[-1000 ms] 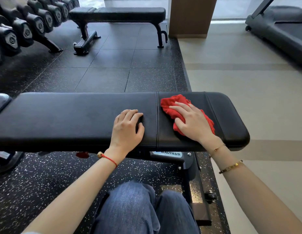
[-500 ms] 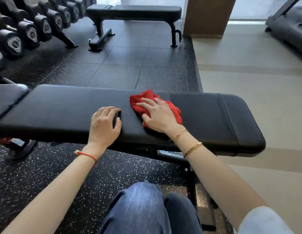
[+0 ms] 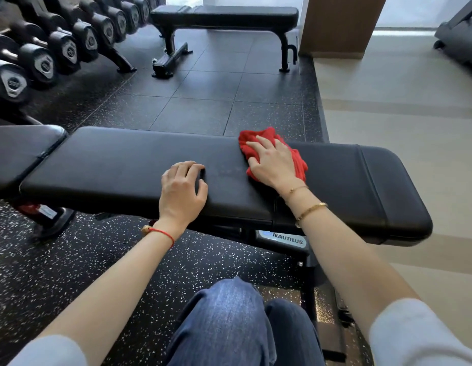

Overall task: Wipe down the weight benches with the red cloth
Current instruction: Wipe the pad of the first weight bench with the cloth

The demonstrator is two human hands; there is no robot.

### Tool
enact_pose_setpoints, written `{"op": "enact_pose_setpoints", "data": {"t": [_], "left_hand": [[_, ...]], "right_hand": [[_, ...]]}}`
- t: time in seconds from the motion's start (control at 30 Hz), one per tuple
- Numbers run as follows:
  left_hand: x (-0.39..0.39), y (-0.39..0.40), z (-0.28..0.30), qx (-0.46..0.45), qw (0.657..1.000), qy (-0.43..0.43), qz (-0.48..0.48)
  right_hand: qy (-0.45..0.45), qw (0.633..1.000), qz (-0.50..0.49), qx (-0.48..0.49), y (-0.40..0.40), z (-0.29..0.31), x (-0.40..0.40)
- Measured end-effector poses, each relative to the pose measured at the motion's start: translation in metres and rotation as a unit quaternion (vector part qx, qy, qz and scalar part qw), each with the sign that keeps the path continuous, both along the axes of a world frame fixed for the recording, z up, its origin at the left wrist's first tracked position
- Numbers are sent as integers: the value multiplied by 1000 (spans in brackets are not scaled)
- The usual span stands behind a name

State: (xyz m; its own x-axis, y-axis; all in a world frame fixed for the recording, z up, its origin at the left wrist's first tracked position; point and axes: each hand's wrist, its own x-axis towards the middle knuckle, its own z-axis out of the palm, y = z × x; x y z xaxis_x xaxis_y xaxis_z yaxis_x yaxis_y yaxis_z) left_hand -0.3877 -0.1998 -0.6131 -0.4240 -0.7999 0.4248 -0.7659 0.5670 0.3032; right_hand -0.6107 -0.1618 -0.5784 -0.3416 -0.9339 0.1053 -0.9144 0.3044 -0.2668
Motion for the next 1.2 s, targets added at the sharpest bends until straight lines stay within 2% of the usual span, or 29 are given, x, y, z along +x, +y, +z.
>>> {"op": "enact_pose_setpoints", "data": {"t": [0.13, 0.23, 0.43, 0.6, 0.67, 0.77, 0.93, 1.07, 1.2], "left_hand": [[1, 1, 2, 5, 1000, -3, 3], [4, 1, 3, 9, 1000, -11, -6], [5, 0, 2, 4, 1000, -11, -25], [2, 1, 3, 22, 999, 9, -26], [-4, 5, 4, 29, 999, 14, -31], [-23, 17, 8, 32, 998, 18, -59], [-70, 40, 15, 33, 993, 19, -110], [-100, 53, 15, 26, 990, -4, -142], [-110, 57, 10, 15, 989, -29, -145]], "right_hand": [[-1, 995, 97, -12, 10, -1, 43], [-2, 993, 116, -24, 43, -2, 46], [-1, 997, 22, -68, 107, -9, -10], [1, 995, -93, -27, 84, 1, -63], [-1, 995, -97, -16, 73, 3, -63], [8, 998, -52, -17, 76, 2, -46], [-7, 999, 15, -44, 126, -1, -30], [-2, 996, -41, -76, 170, -8, -48], [7, 986, -152, -63, 185, -9, -93]]}}
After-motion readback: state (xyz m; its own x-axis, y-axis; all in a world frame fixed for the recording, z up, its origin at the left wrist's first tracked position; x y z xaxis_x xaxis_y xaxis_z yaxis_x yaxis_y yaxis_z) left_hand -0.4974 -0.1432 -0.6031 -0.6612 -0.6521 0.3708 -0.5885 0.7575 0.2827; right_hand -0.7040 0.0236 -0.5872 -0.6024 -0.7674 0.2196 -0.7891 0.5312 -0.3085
